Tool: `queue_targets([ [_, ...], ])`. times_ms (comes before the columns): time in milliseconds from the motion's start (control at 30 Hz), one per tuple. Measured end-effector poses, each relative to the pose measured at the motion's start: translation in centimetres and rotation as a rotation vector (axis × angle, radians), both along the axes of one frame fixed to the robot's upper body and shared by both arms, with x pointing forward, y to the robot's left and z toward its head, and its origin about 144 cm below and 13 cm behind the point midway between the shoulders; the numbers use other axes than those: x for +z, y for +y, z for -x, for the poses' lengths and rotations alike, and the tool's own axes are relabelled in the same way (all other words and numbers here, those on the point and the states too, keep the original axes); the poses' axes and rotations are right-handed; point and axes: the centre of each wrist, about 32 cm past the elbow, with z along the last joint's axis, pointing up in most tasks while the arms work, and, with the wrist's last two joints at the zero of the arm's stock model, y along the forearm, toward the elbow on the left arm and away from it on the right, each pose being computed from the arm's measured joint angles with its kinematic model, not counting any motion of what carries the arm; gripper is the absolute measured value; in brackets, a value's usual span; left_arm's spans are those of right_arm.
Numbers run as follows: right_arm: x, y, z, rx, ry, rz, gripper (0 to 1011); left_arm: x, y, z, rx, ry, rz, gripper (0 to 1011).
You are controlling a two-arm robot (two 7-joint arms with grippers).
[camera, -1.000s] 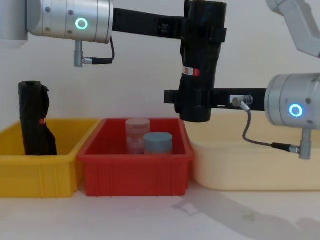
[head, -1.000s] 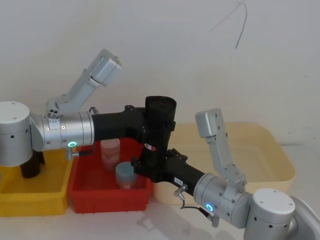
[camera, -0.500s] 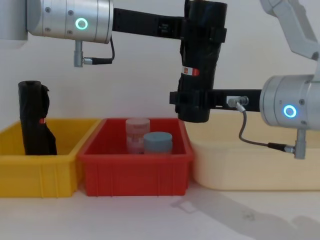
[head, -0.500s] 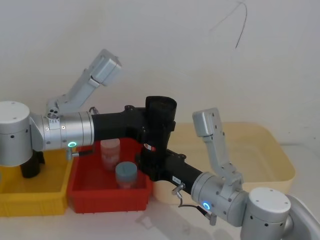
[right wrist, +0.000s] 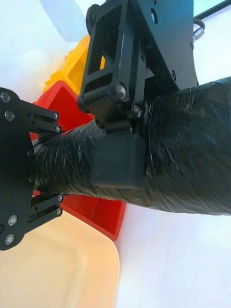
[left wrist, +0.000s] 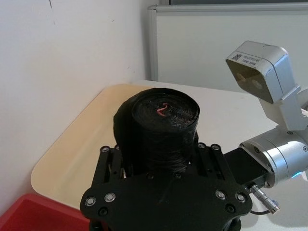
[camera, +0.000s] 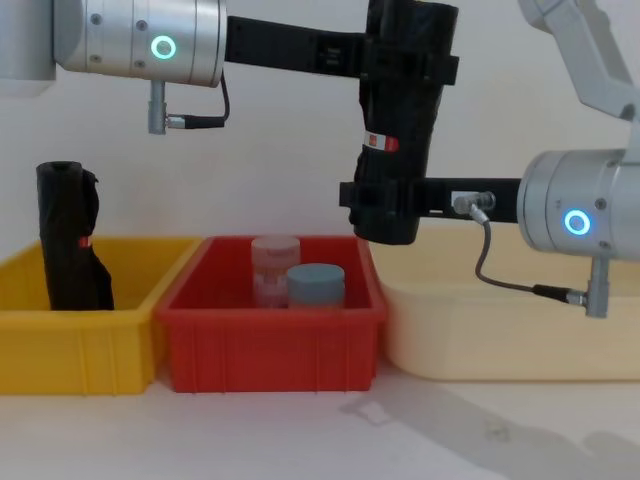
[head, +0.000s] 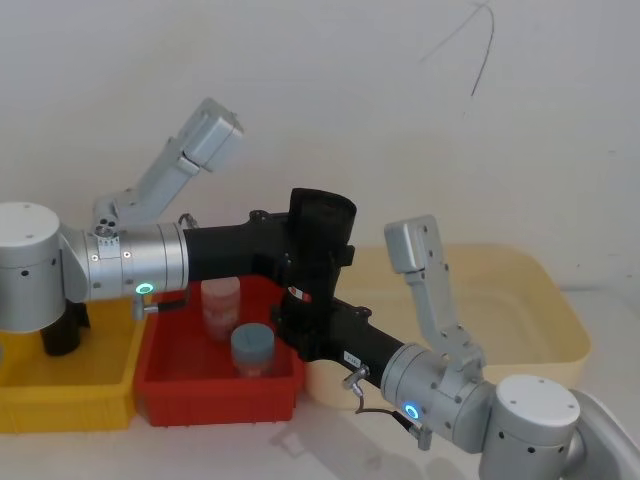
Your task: Pick up the garbage bag with the one hand and transfer it to the other hand.
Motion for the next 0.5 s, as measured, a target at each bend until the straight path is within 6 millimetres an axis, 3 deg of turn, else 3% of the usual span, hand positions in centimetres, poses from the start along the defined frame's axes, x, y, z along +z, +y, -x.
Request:
queue_targets([
  [500, 0.28, -0.91, 0.15, -0.029, -0.007, -0.019, 514, -0.14, 0.77, 0.41, 0.023, 0.008, 0.006, 1001],
])
